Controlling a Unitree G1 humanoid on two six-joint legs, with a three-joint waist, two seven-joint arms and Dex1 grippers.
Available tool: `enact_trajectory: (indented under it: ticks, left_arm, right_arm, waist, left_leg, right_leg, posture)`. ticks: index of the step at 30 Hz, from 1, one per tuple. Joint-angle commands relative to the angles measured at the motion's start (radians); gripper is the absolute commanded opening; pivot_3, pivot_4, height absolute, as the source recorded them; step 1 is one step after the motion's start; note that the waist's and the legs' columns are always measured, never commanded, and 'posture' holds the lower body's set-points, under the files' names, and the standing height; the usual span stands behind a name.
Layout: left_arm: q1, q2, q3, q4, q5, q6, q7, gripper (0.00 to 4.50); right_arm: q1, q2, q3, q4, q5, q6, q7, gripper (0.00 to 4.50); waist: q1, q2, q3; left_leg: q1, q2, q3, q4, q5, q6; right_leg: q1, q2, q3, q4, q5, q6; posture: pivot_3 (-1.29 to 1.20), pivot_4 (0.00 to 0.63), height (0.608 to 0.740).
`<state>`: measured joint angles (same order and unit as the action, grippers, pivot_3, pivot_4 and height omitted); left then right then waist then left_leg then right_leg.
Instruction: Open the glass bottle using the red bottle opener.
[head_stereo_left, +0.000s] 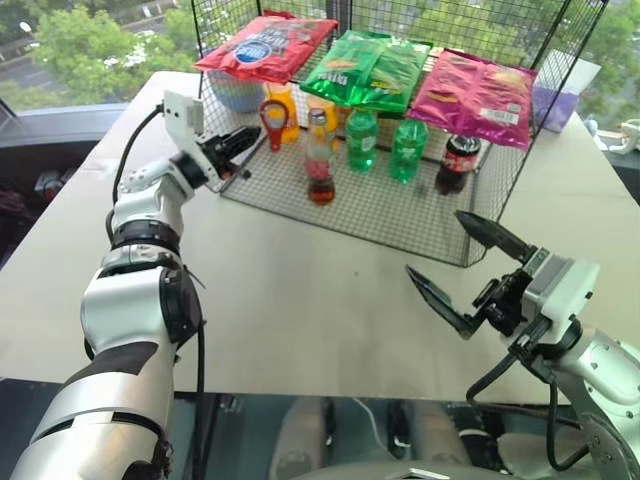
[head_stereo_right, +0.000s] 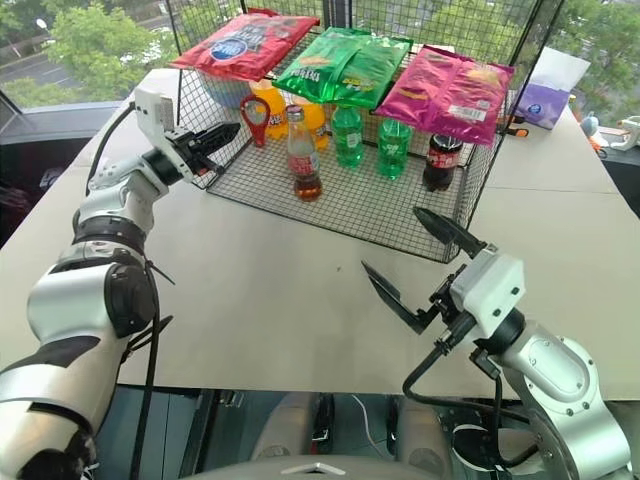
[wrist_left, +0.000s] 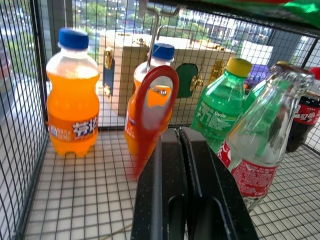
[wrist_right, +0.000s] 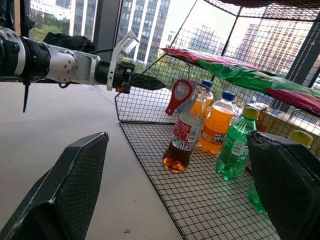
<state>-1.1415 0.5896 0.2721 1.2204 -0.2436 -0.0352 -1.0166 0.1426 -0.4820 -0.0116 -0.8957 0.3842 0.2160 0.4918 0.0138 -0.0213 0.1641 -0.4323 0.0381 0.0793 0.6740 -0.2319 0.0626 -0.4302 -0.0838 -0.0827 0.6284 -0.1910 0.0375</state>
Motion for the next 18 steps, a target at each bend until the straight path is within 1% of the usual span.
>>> enact_trajectory:
  ticks: [1,2,3,4,5,11,18]
  left_arm:
    - [-0.011,0.017,-0.004,-0.006,0.029,-0.067,0.057,1.22]
    - [-0.014,0.014,-0.008,-0.002,0.037,-0.073,0.075,1.87]
    - [-0.016,0.012,-0.010,0.001,0.043,-0.077,0.087,2.19]
    - [-0.020,0.007,-0.009,0.005,0.047,-0.084,0.107,2.73]
    - [-0.025,0.001,-0.016,0.008,0.061,-0.099,0.134,3.09]
    - [-0.061,-0.035,-0.056,0.036,0.134,-0.152,0.266,3.09]
    - [-0.102,-0.059,-0.056,0.058,0.157,-0.157,0.333,3.09]
  right_arm:
    - [0.003,0.006,-0.003,-0.020,-0.001,-0.027,0.001,4.50]
    - [0.005,0.006,-0.005,-0.020,-0.001,-0.028,0.002,4.50]
    - [0.006,0.006,-0.006,-0.020,0.000,-0.029,0.003,4.50]
    - [0.006,0.006,-0.007,-0.021,-0.001,-0.028,0.003,4.50]
    - [0.007,0.006,-0.008,-0.022,0.000,-0.028,0.003,4.50]
    - [0.010,0.007,-0.007,-0.034,-0.008,-0.020,-0.009,4.50]
    - [0.028,0.015,-0.004,-0.056,-0.029,-0.012,-0.031,4.50]
  waist:
    - [0.000,0.000,0.000]
    - [0.000,0.000,0.000]
    - [0.001,0.000,0.000]
    - [0.001,0.000,0.000]
    - [0.001,0.000,0.000]
    - [0.002,-0.001,0.000]
    - [0.001,-0.001,0.001]
  left_leg:
    - [0.000,0.000,0.000,0.000,0.000,0.000]
    - [0.000,0.000,0.000,0.000,0.000,0.000]
    - [0.000,0.000,0.000,0.000,0.000,0.000]
    - [0.000,0.000,0.000,0.000,0.000,0.000]
    - [0.000,0.000,0.000,0.000,0.000,0.000]
    - [0.000,0.000,0.000,0.001,0.000,0.000]
    - [0.000,-0.001,0.000,0.001,0.000,0.000]
  right_leg:
    - [0.000,0.000,0.000,0.000,0.000,0.000]
    - [0.000,0.000,0.000,0.000,0.000,0.000]
    - [0.000,0.000,0.000,0.000,0.000,0.000]
    - [0.000,0.000,0.000,0.000,0.000,0.000]
    - [0.000,0.000,0.000,0.000,0.000,0.000]
    - [0.000,0.000,0.000,0.000,0.000,0.000]
    - [0.000,0.001,0.000,0.001,0.000,0.000]
  posture:
    - [0.00,0.150,0.740]
    - [0.00,0.150,0.740]
    - [0.00,0.150,0.740]
    - [0.00,0.150,0.740]
    - [0.00,0.150,0.740]
    - [0.00,0.150,0.740]
    - [0.00,0.150,0.740]
